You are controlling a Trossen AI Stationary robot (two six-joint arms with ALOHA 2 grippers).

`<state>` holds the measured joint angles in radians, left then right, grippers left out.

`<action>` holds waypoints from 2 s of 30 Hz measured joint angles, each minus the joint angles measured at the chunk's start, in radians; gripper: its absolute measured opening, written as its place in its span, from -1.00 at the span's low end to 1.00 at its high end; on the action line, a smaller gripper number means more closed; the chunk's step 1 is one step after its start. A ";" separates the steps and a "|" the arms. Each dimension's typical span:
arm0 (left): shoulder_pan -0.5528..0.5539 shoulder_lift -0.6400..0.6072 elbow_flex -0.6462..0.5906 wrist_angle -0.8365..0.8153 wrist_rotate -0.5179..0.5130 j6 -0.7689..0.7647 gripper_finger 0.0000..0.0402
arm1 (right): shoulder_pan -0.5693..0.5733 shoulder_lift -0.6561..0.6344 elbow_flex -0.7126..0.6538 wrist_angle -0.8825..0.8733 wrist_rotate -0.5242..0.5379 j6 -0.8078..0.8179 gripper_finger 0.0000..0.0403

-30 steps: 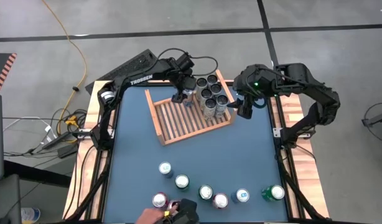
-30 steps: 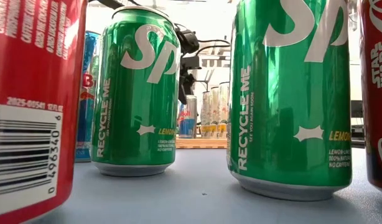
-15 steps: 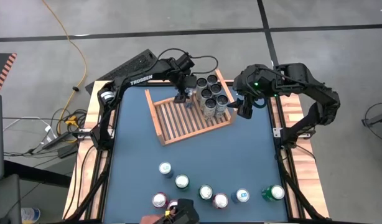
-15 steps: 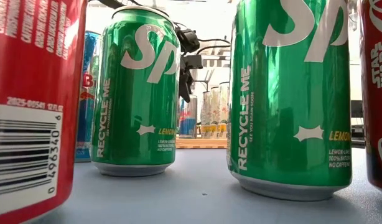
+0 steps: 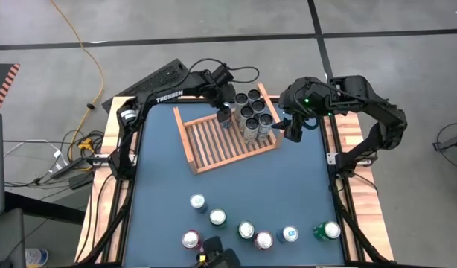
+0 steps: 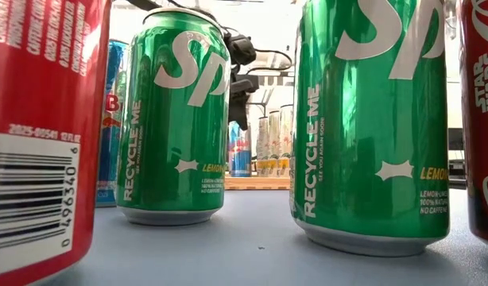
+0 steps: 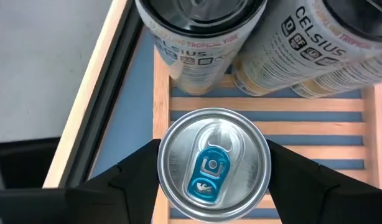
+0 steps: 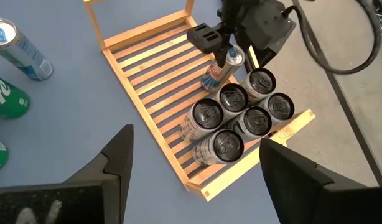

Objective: Place canned beverage on shelf
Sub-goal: Put the blue soda can on the shelf

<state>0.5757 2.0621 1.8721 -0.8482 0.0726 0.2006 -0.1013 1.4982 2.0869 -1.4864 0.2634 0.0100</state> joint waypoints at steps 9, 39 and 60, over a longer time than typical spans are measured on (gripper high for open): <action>-0.073 0.000 0.000 0.015 -0.245 -0.140 0.17 | 0.000 0.000 0.000 0.000 0.000 -0.011 0.29; -0.186 0.003 0.000 0.010 -0.516 -0.840 0.18 | 0.000 0.000 0.000 -0.001 0.000 -0.016 0.29; -0.195 0.000 -0.010 -0.017 -0.557 -0.901 0.18 | 0.000 0.000 0.000 -0.001 0.000 -0.019 0.29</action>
<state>0.3805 2.0621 1.8622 -0.8650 -0.4843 -0.7009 -0.1009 1.4982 2.0869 -1.4872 0.2630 -0.0086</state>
